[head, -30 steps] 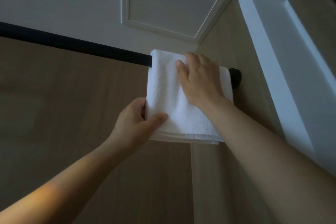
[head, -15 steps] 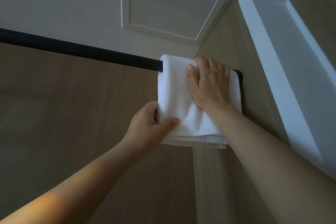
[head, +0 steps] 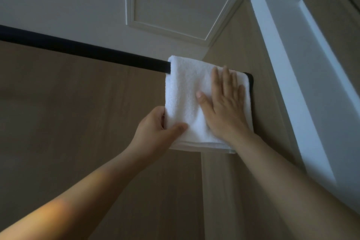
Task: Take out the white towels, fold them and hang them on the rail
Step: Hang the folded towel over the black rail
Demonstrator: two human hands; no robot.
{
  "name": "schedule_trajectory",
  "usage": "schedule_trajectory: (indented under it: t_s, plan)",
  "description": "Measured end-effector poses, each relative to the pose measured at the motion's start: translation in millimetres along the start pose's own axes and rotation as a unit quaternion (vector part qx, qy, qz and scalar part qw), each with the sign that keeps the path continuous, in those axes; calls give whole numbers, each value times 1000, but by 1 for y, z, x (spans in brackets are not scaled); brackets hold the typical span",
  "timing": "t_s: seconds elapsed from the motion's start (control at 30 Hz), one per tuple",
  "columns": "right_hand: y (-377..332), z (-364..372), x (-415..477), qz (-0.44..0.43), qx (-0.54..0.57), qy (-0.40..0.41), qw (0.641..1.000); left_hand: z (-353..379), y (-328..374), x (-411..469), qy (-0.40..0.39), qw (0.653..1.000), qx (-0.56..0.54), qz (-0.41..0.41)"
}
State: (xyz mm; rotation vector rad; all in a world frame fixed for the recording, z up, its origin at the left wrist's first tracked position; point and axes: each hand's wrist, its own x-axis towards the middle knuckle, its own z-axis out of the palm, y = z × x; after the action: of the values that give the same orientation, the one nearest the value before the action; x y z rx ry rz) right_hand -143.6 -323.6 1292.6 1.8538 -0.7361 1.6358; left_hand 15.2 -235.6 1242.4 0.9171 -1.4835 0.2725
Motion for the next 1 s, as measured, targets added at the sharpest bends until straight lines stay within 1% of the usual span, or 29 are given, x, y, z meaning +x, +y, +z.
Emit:
schedule_trajectory:
  t_s: [0.13, 0.23, 0.33, 0.43, 0.5, 0.53, 0.63, 0.77, 0.83, 0.93, 1.0]
  plan:
    - [1, 18, -52, -31, 31, -34, 998, 0, -1, -6, -10, 1000, -2, -5]
    - [3, 25, -86, -28, 59, -59, 996, 0, -7, -12, -20, 999, -35, -18]
    - [0, 19, -108, -20, 49, -79, 995, -1, -19, -21, -27, 998, -45, -35]
    - [-10, 7, -132, -8, 34, -85, 996, -4, -35, -36, -27, 999, -9, -35]
    - [-16, 2, -155, -9, 32, -86, 996, -8, -46, -55, -42, 998, 30, -38]
    - [-20, 2, -169, 1, 44, -102, 994, -10, -53, -67, -57, 996, 61, -36]
    - [-31, 4, -220, 38, 74, -205, 975, -16, -77, -119, -131, 980, 149, -23]
    - [-48, 18, -288, 76, 93, -329, 937, -22, -112, -208, -208, 950, 226, -52]
    - [-59, 25, -324, 89, 100, -386, 913, -24, -128, -255, -246, 932, 255, -79]
    - [-74, 37, -380, 88, 109, -456, 879, -27, -146, -324, -291, 909, 267, -133]
    - [-82, 40, -417, 86, 113, -508, 850, -28, -153, -367, -319, 892, 269, -172]
